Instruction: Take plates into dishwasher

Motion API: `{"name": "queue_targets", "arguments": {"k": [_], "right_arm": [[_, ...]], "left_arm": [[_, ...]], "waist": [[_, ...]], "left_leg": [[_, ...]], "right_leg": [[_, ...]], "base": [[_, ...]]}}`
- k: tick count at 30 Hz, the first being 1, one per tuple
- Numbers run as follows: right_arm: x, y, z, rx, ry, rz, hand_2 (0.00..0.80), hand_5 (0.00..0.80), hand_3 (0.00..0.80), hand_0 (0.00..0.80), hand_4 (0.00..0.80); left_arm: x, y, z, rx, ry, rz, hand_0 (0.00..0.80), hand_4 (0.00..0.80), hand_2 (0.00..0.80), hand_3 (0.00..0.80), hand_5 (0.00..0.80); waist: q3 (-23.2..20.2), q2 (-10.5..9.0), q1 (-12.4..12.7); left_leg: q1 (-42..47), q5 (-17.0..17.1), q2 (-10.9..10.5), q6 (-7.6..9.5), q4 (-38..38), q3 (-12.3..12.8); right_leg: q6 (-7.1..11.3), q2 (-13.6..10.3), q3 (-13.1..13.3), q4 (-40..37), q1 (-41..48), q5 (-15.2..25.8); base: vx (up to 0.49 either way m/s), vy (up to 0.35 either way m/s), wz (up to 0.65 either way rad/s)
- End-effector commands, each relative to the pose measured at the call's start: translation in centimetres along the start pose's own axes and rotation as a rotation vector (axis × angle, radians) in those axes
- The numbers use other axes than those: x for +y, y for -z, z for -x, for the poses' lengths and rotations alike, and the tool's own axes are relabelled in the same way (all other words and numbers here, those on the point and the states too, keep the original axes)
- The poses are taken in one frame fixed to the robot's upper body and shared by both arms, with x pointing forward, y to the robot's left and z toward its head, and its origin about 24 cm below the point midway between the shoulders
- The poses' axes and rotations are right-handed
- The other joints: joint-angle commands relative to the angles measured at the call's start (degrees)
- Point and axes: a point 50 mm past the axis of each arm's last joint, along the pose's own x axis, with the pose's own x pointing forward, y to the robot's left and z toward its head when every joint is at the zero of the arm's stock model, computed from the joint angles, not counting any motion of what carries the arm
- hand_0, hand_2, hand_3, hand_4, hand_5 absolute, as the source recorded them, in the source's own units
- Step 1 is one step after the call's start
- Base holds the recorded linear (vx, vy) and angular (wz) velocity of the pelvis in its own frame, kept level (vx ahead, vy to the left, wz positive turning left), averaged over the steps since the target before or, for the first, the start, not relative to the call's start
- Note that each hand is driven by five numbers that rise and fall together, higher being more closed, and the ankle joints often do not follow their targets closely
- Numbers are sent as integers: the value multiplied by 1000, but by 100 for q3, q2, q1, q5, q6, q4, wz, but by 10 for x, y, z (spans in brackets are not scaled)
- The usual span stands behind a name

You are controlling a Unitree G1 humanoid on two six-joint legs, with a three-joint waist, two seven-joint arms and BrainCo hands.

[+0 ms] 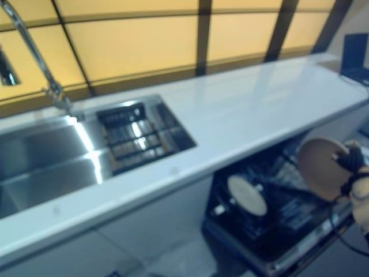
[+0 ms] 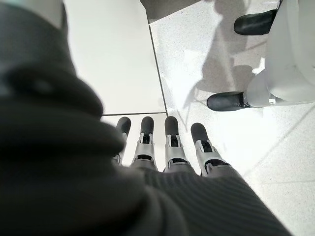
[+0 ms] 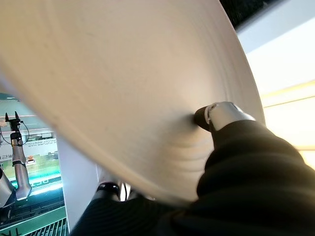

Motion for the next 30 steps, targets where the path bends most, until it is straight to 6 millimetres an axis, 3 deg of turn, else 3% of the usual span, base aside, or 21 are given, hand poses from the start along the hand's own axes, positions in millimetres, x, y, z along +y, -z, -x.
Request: {"name": "queue_targets", "arguments": {"k": [1, 11, 17, 30], "right_arm": [[-22, -12, -12, 5, 146, 7, 800, 800, 800, 800, 800], [-35, -28, -19, -17, 265, 84, 800, 800, 800, 800, 800], [-45, -29, -18, 17, 399, 149, 800, 800, 800, 800, 800], [-36, -46, -12, 27, 490, 121, 800, 800, 800, 800, 800]], "left_arm": [[0, -14, -3, -38, 2, -41, 0, 0, 0, 0, 0], [-13, -38, -6, -109, 48, -18, 0, 0, 0, 0, 0], [-28, -42, -8, -121, 87, -13, 0, 0, 0, 0, 0], [-44, -45, -10, -133, 128, -10, 0, 0, 0, 0, 0]], "waist": [[34, -6, 230], [443, 321, 182], [582, 515, 148], [609, 697, 128]], "left_leg": [[218, -743, -312, 344, 9, -106], [-121, -642, -332, 299, 9, -153], [-195, -612, -348, 268, 9, -145], [-192, -617, -386, 244, 9, -140]], "right_leg": [[140, 325, -258, 16, -375, 235], [117, 299, -235, 16, -716, 279], [107, 272, -262, 16, -798, 269], [85, 242, -291, 16, -797, 218]], "base": [[-44, -37, 0], [-66, -20, 0], [-35, 4, -2], [0, 0, 0]]}}
